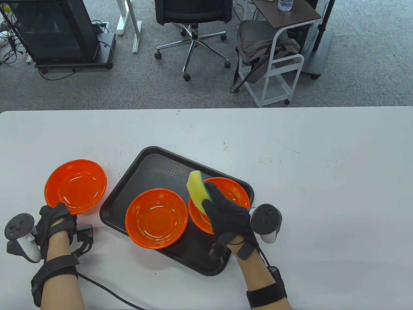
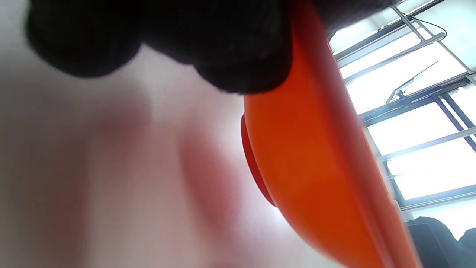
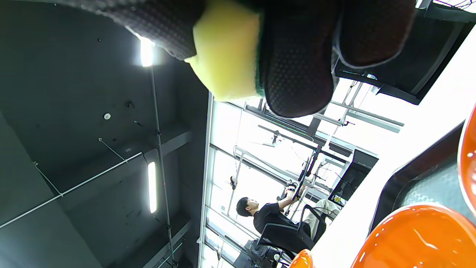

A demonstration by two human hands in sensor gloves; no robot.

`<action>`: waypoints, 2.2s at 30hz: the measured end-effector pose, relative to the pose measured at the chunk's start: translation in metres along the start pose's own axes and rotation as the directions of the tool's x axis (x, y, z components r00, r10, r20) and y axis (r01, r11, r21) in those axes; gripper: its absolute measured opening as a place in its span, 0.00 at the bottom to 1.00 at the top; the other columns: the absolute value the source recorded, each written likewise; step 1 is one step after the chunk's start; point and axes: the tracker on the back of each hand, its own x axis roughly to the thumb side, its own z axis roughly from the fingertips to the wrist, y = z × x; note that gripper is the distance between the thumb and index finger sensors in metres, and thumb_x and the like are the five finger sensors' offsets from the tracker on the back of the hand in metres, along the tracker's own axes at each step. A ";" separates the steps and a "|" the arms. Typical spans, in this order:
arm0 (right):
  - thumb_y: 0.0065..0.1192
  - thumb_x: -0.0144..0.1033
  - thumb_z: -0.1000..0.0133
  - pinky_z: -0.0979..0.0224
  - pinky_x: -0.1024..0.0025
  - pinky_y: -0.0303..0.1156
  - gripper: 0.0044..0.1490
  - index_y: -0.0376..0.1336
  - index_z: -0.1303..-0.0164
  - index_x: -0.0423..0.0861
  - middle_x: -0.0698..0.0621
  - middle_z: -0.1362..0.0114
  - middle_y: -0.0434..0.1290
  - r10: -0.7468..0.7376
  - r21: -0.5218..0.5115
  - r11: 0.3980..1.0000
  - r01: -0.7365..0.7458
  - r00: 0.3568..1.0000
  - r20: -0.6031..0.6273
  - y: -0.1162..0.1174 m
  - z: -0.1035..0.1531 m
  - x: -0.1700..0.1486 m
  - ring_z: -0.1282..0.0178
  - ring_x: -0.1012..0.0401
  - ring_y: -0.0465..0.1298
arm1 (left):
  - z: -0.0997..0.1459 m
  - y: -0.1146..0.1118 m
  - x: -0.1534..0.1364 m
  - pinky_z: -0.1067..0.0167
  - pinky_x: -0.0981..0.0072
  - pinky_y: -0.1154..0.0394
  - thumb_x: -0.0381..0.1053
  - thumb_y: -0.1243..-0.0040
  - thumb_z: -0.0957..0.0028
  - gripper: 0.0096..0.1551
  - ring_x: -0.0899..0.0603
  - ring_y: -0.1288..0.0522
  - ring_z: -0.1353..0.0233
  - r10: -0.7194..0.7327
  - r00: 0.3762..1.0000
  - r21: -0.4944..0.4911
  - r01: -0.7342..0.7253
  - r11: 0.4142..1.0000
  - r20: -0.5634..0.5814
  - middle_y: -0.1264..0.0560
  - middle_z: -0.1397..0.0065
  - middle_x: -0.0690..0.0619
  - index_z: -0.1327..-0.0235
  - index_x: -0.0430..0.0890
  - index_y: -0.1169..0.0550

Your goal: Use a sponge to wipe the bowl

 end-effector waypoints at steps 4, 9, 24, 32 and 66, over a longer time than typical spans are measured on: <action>0.59 0.40 0.35 0.36 0.37 0.70 0.33 0.53 0.27 0.36 0.32 0.30 0.72 -0.002 0.002 1.000 0.002 1.000 0.000 0.000 0.000 0.000 0.43 0.45 0.82 | -0.002 -0.003 -0.004 0.63 0.53 0.18 0.54 0.40 0.44 0.38 0.49 0.18 0.71 -0.018 1.000 0.008 0.018 1.000 -0.018 0.19 0.59 0.45 0.31 0.35 0.40; 0.59 0.40 0.35 0.36 0.37 0.70 0.33 0.53 0.27 0.36 0.32 0.30 0.72 -0.009 0.000 1.000 0.009 1.000 0.001 0.000 0.001 0.000 0.43 0.45 0.82 | -0.003 -0.005 -0.011 0.63 0.53 0.18 0.54 0.40 0.44 0.38 0.49 0.18 0.71 0.028 0.998 -0.003 -0.029 1.000 -0.058 0.18 0.58 0.45 0.31 0.35 0.40; 0.59 0.40 0.35 0.36 0.37 0.70 0.33 0.53 0.27 0.36 0.32 0.30 0.71 -0.035 -0.001 0.999 0.035 0.999 -0.005 0.001 0.002 0.002 0.43 0.45 0.82 | 0.025 0.021 0.032 0.61 0.50 0.19 0.65 0.36 0.47 0.54 0.47 0.18 0.68 -0.355 0.935 0.055 0.354 0.934 0.019 0.19 0.54 0.44 0.29 0.34 0.49; 0.59 0.40 0.35 0.36 0.37 0.70 0.33 0.53 0.27 0.36 0.32 0.30 0.71 -0.032 0.007 0.999 0.032 1.000 0.001 0.001 0.001 0.001 0.43 0.45 0.82 | 0.052 -0.005 0.067 0.65 0.51 0.18 0.63 0.33 0.48 0.48 0.47 0.18 0.72 -0.357 0.898 -0.062 0.384 0.921 0.258 0.18 0.58 0.45 0.30 0.35 0.40; 0.58 0.39 0.34 0.36 0.36 0.69 0.32 0.52 0.26 0.38 0.32 0.28 0.70 0.046 0.081 0.996 -0.047 0.999 0.013 0.007 0.000 0.003 0.42 0.44 0.81 | 0.095 -0.106 0.083 0.65 0.52 0.18 0.55 0.37 0.46 0.31 0.48 0.18 0.74 -0.260 0.772 -0.476 0.581 0.661 0.581 0.17 0.63 0.46 0.35 0.39 0.29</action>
